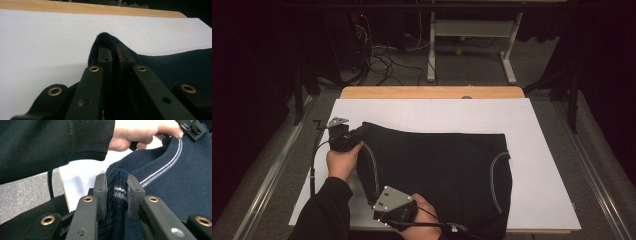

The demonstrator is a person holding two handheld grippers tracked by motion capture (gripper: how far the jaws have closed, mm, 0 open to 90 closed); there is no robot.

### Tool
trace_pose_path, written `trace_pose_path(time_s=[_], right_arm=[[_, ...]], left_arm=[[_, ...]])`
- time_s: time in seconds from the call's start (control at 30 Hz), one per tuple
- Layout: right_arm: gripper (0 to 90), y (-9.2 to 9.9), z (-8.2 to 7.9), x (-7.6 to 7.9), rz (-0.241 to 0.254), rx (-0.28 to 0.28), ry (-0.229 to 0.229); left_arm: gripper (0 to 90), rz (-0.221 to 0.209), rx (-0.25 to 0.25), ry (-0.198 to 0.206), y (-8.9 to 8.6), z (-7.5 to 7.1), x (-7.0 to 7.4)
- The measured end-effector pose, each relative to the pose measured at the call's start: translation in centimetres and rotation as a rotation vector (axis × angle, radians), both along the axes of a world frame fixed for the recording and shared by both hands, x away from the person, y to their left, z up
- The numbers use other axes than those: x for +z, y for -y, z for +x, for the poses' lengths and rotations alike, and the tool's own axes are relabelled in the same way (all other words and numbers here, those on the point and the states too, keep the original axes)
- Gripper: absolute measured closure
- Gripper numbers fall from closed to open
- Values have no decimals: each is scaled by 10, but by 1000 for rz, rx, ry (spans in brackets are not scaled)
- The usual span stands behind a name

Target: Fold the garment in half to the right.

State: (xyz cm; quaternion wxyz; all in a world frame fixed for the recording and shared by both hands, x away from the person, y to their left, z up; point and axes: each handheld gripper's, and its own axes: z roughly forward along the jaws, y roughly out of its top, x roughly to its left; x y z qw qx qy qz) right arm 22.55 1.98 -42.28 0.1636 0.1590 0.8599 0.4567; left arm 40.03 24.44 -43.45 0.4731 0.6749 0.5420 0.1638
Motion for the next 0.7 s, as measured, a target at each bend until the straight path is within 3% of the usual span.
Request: trace_pose_path(time_s=[0.27, 0.53, 0.7], right_arm=[[748, -4, -2, 2, 6, 9, -6], [748, -8, 3, 4, 28, 29, -18], [747, -13, -1, 1, 29, 29, 7]], left_arm=[[804, -20, 3, 17, -10, -4, 3], [804, -22, 22, 5, -21, -2, -1], [803, -10, 21, 12, -23, -4, 1]])
